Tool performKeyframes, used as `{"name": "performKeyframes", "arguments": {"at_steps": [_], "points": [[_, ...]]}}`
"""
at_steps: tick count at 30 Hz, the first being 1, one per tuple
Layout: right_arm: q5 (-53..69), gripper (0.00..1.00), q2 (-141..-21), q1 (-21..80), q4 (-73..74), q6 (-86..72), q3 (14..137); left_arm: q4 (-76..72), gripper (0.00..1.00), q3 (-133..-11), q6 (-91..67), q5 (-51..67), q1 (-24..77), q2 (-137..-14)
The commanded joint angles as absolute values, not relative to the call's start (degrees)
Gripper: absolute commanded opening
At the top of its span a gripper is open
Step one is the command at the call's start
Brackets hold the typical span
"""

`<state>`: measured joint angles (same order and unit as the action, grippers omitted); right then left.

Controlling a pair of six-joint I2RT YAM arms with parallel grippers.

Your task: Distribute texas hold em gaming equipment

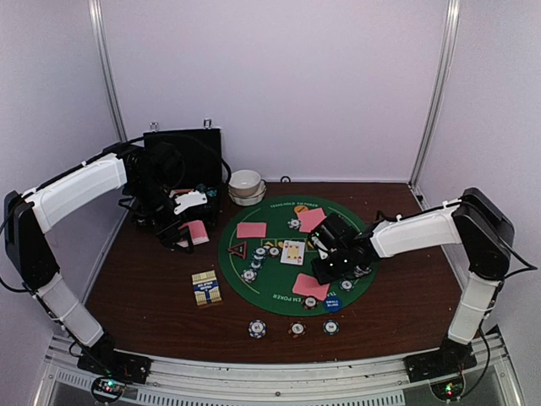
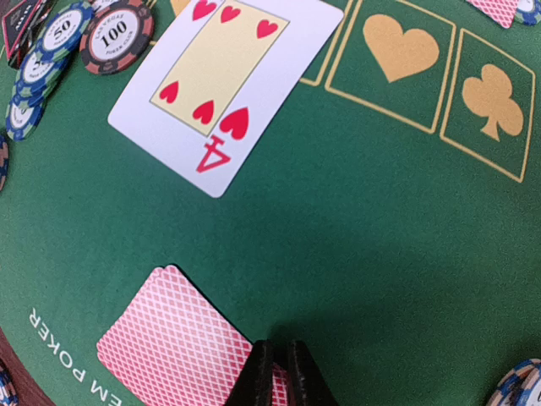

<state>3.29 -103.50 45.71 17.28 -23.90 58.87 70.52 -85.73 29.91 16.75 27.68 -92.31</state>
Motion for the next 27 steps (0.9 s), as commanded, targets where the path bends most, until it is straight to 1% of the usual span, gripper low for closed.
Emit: {"name": "performKeyframes", "arguments": {"at_steps": [1,3,5,8,9,10,12,13,15,17,19,20,22,23,25,27], "points": [[5.1,0.08,-101.1,47.0,21.6,-24.5,58.0,70.5,0.00,-87.4,29.6,18.1,27.4,-91.1],[4.2,0.08,-99.8,47.0,22.8,-24.2,58.4,70.5,0.00,-87.3,29.7,18.0,27.4,-91.1],[2.9,0.13,-97.7,47.0,24.3,-23.7,59.6,70.5,0.00,-87.4,29.7,18.1,27.4,-91.0],[1.0,0.31,-94.0,47.0,26.4,-23.1,62.9,70.5,0.00,-87.4,29.8,18.2,27.4,-90.9],[0.4,0.42,-93.0,47.1,26.9,-22.8,64.2,70.6,0.00,-87.4,29.9,18.2,27.4,-91.0],[-0.8,0.58,-92.2,47.1,27.6,-22.6,65.7,70.5,0.00,-87.5,29.9,18.2,27.4,-91.0],[-1.8,0.94,-90.8,47.2,28.0,-22.2,68.6,70.5,0.00,-87.6,29.9,18.4,27.4,-90.9],[-1.6,0.99,-90.4,47.2,27.8,-22.2,70.0,70.5,0.00,-87.7,29.9,18.5,27.4,-90.8],[-1.4,1.00,-89.1,47.2,26.0,-23.9,71.7,70.5,0.00,-87.8,30.0,18.7,27.4,-90.7],[-0.9,0.99,-87.9,46.5,24.0,-28.8,72.5,70.6,0.00,-87.8,30.1,18.7,27.4,-90.6],[6.1,1.00,-86.7,44.1,20.9,-34.7,70.5,70.6,0.00,-87.8,30.2,18.6,27.4,-90.5],[10.7,0.99,-85.8,42.7,16.3,-38.9,67.1,70.6,0.00,-87.7,30.2,18.7,27.4,-90.5],[20.0,0.99,-85.4,40.4,1.6,-47.6,60.0,70.6,0.00,-87.7,30.2,18.8,27.4,-90.4],[22.4,0.99,-86.5,40.2,-1.1,-49.9,60.2,70.6,0.00,-87.8,30.2,18.9,27.4,-90.3],[25.0,0.99,-89.3,41.6,4.0,-48.4,64.2,70.6,0.00,-87.7,30.4,19.1,27.4,-90.2],[26.1,1.00,-91.1,43.2,4.1,-47.9,66.2,70.6,0.00,-87.6,30.4,19.2,27.4,-90.2]]}}
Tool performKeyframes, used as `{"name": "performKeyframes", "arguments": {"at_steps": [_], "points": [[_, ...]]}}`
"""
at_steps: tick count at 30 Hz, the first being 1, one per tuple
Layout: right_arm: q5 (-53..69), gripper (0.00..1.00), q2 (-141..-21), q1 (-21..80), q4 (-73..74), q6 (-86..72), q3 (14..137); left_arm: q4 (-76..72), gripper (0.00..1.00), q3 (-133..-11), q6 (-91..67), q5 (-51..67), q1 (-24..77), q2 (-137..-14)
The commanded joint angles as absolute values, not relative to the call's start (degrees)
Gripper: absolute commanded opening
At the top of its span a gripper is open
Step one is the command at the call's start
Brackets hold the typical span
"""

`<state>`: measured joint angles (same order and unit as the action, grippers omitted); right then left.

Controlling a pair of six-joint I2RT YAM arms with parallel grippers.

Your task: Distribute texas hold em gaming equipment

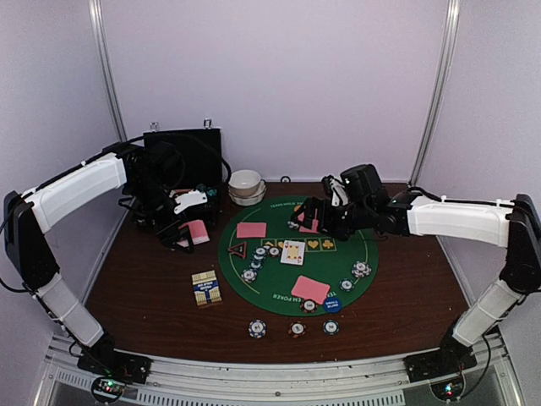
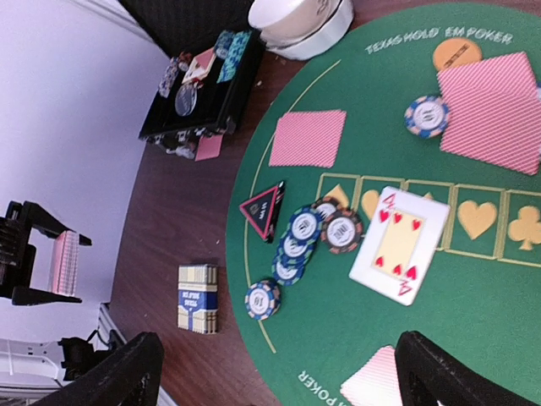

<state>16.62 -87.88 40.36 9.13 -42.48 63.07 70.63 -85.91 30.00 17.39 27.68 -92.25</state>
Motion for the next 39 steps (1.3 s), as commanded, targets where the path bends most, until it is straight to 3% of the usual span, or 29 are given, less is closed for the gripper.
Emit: {"name": "performKeyframes", "arguments": {"at_steps": [1,16,23,39], "points": [[26.3,0.99,-91.7,43.8,3.1,-48.2,66.7,70.6,0.00,-87.7,30.4,19.3,27.4,-90.3],[39.6,0.96,-113.5,50.9,-13.7,-60.3,82.9,70.5,0.00,-88.3,30.4,21.9,27.5,-91.6],[42.2,0.94,-118.4,51.7,-20.8,-66.1,86.5,70.5,0.00,-88.2,30.6,21.3,27.5,-91.8],[45.9,0.88,-125.1,53.7,-20.2,-69.0,94.4,70.4,0.00,-88.4,30.7,21.4,27.5,-91.7]]}}
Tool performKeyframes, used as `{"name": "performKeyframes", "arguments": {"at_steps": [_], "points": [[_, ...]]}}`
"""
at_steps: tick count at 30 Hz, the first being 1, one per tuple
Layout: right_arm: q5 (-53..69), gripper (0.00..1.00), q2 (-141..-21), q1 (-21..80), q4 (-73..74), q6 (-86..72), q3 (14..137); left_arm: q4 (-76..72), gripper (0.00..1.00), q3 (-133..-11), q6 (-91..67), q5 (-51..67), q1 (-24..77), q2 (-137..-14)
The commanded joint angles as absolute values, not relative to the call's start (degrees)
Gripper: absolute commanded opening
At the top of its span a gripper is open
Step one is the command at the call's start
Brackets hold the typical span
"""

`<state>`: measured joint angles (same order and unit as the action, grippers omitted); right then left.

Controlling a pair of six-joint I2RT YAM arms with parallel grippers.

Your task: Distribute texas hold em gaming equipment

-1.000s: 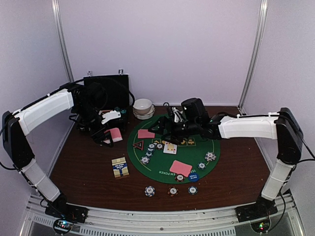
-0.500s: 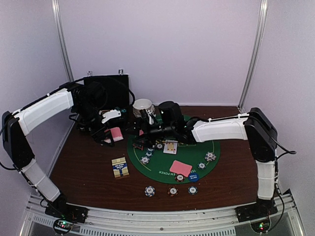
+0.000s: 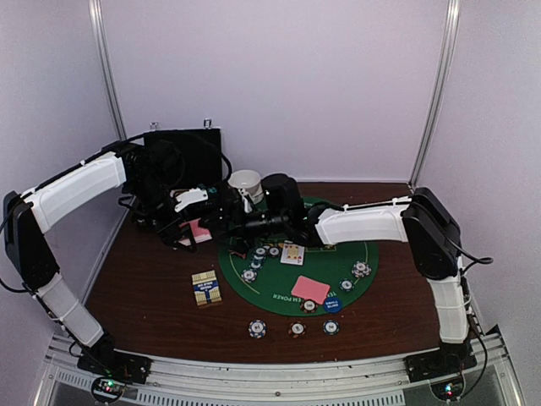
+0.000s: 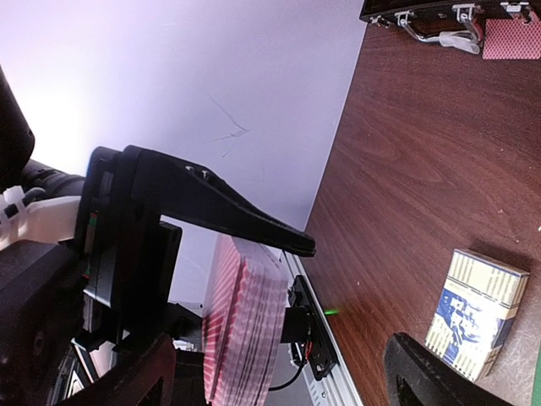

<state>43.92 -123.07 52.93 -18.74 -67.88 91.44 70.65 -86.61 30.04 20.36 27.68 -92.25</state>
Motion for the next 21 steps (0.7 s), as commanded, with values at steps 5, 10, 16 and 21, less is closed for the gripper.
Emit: {"name": "performKeyframes", "arguments": {"at_steps": [5,10,16,21], "points": [[47.4,0.88,-128.7,54.5,-20.7,-70.5,98.8,70.4,0.00,-88.3,30.7,21.8,27.5,-91.6],[47.7,0.86,-131.1,54.5,-20.9,-71.9,101.5,70.4,0.00,-88.2,30.8,22.0,27.5,-91.6],[48.2,0.82,-132.3,54.0,-19.2,-72.0,102.6,70.4,0.00,-88.1,31.0,21.9,27.5,-91.6],[48.2,0.76,-131.7,52.4,-18.2,-71.7,100.0,70.4,0.00,-88.1,31.0,21.9,27.5,-91.4]]}}
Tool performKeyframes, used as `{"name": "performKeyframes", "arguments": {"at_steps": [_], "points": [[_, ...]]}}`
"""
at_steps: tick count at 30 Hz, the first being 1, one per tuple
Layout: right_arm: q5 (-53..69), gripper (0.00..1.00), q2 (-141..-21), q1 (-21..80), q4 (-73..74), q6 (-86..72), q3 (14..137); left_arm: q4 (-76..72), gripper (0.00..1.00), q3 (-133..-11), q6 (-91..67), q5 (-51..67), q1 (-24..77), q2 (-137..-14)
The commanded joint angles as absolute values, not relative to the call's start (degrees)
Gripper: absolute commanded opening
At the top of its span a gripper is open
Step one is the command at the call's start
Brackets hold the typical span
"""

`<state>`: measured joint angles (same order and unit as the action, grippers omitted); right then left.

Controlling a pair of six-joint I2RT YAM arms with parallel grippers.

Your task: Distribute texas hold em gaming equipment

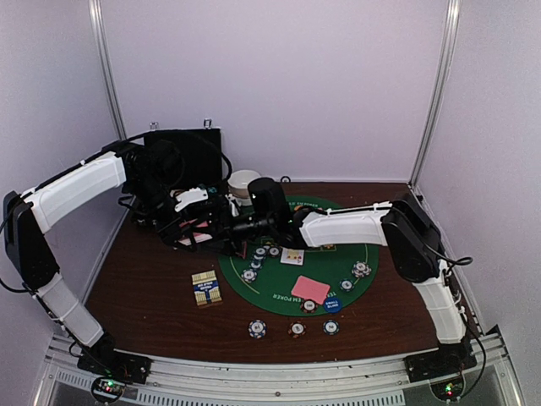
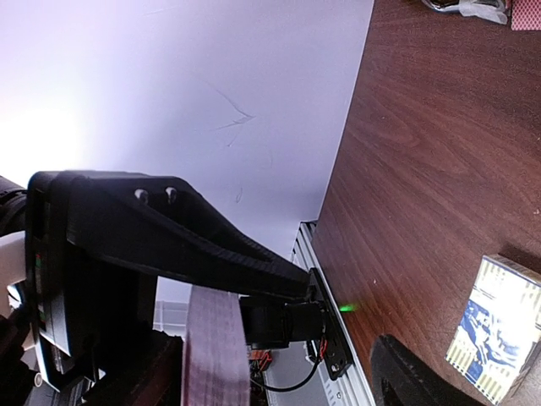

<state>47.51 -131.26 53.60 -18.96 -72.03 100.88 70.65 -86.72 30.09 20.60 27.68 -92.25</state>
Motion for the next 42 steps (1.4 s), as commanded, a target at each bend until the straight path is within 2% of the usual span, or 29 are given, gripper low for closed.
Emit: {"name": "performKeyframes", "arguments": {"at_steps": [1,20,42], "points": [[48.2,0.75,-131.2,52.1,-17.5,-71.1,99.4,70.5,0.00,-88.2,31.0,21.8,27.5,-91.4],[49.1,0.64,-125.1,50.3,-11.9,-66.0,95.1,70.4,0.00,-88.2,31.3,20.8,27.5,-91.2],[51.4,0.07,-120.3,50.2,-18.2,-71.5,92.8,70.4,0.00,-87.6,31.6,19.1,27.5,-91.4]]}}
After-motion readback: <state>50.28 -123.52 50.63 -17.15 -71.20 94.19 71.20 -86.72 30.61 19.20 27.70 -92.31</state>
